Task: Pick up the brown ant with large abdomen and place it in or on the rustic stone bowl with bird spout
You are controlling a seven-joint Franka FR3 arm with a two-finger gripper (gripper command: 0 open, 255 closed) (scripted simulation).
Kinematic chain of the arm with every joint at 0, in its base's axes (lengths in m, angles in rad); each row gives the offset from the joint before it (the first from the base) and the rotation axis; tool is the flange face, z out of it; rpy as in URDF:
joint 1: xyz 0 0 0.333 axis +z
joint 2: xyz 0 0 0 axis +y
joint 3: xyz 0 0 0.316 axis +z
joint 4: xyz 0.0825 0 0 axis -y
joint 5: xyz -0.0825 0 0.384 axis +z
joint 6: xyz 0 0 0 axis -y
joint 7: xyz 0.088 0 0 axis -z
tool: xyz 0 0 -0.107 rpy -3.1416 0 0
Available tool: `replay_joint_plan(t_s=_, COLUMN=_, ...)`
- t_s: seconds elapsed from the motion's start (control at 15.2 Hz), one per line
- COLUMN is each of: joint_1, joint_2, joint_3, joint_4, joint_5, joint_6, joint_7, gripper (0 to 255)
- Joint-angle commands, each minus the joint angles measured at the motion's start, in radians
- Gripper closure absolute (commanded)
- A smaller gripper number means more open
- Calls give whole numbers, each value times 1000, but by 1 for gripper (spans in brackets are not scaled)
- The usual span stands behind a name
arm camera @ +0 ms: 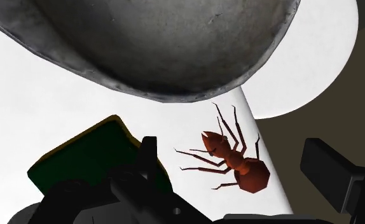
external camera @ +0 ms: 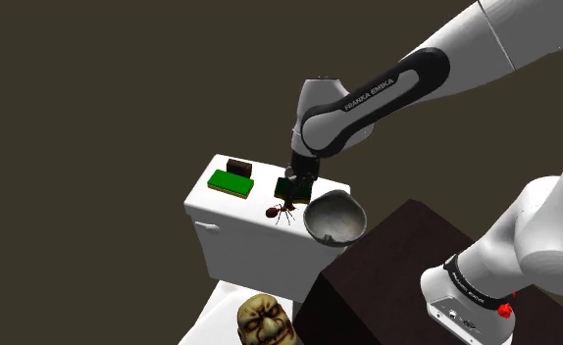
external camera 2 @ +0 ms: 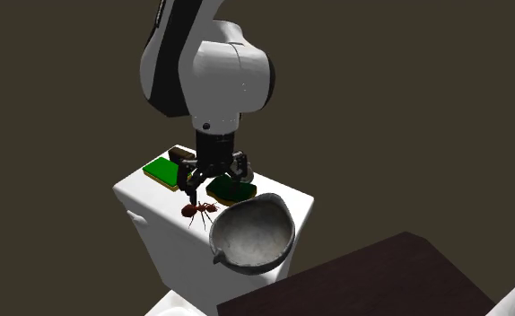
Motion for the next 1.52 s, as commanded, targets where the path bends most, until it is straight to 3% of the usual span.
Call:
replay_joint_plan(t_s=0.0, joint_1=8, joint_2=46, joint_3=7, joint_4=14, joint_5=4, joint_6=32, joint_7=-2, gripper=0)
replay_joint_plan(t_s=0.46, joint_1=18, joint_2=118, joint_3=18, joint_4=1, joint_5=23, joint_6=119, joint_7=-14, gripper=0)
replay_joint_plan(t_s=0.92, joint_1=18, joint_2=118, joint_3=18, joint_4=1, joint_5=23, joint_6=119, joint_7=-14, gripper=0)
replay_joint_plan(t_s=0.99, joint_1=18, joint_2=118, joint_3=18, joint_4=1, joint_5=23, joint_6=119, joint_7=-14, gripper=255)
replay_joint_plan(t_s=1.45, joint_1=18, joint_2=121, joint_3=18, joint_4=4, joint_5=22, joint_6=119, joint_7=-13, gripper=255)
